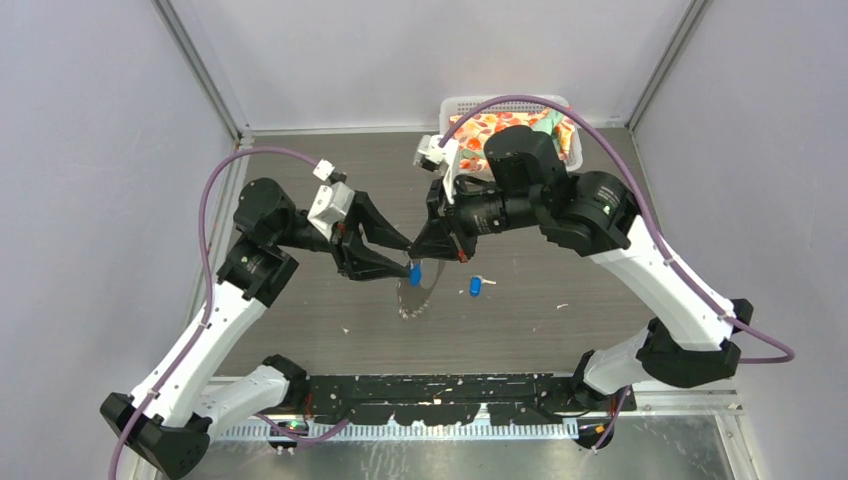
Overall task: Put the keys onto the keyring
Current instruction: Adjust the key on the keyring.
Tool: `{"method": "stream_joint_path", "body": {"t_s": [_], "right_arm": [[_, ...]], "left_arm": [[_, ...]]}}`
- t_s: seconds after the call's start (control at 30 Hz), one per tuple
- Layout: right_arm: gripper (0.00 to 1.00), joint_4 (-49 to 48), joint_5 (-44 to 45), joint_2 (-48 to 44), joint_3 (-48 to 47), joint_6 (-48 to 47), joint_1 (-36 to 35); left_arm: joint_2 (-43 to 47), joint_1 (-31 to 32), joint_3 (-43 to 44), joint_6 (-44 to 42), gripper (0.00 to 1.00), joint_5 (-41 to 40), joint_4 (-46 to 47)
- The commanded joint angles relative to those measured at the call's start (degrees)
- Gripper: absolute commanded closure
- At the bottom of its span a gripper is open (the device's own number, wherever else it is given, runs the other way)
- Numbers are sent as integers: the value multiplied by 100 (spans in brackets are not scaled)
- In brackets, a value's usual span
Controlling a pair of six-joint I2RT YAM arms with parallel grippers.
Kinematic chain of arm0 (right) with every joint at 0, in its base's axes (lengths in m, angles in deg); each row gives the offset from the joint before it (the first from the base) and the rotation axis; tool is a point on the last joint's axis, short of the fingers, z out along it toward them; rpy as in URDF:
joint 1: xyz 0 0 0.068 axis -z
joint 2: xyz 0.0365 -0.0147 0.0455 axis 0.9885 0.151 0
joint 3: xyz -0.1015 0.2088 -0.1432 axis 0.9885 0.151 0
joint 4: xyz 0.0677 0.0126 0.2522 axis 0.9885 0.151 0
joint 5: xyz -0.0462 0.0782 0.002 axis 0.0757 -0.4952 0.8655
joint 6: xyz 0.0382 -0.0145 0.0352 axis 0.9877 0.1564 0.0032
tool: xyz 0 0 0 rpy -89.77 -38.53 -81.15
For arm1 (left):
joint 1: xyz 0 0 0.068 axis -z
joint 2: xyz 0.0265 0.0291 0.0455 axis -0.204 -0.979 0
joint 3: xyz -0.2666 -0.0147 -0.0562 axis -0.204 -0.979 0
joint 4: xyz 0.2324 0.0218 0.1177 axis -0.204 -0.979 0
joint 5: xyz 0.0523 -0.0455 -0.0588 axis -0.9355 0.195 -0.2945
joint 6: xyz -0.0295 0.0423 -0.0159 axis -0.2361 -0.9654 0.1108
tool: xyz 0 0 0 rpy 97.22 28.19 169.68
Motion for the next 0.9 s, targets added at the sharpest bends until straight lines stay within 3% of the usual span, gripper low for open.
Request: {"method": "stream_joint_path", "body": {"t_s": [0.0, 0.47, 0.53, 0.73, 0.87], "right_arm": [[99, 757, -647, 279, -564, -204, 15], [99, 1410, -746, 590, -959, -308, 15], [99, 1460, -760, 643, -1036, -319, 16], [99, 1509, -774, 785, -1232, -373, -1], [99, 1558, -729, 897, -1340, -434, -40]], "left_arm": [[-39, -12, 374, -820, 58, 838, -845], [-99, -91, 567, -1283, 78, 1026, -1707], [-138, -83, 585, -1272, 77, 979, -1699], [-250, -53, 630, -1252, 64, 948, -1761], [-317, -12, 698, -1242, 65, 1012, -1812]]}}
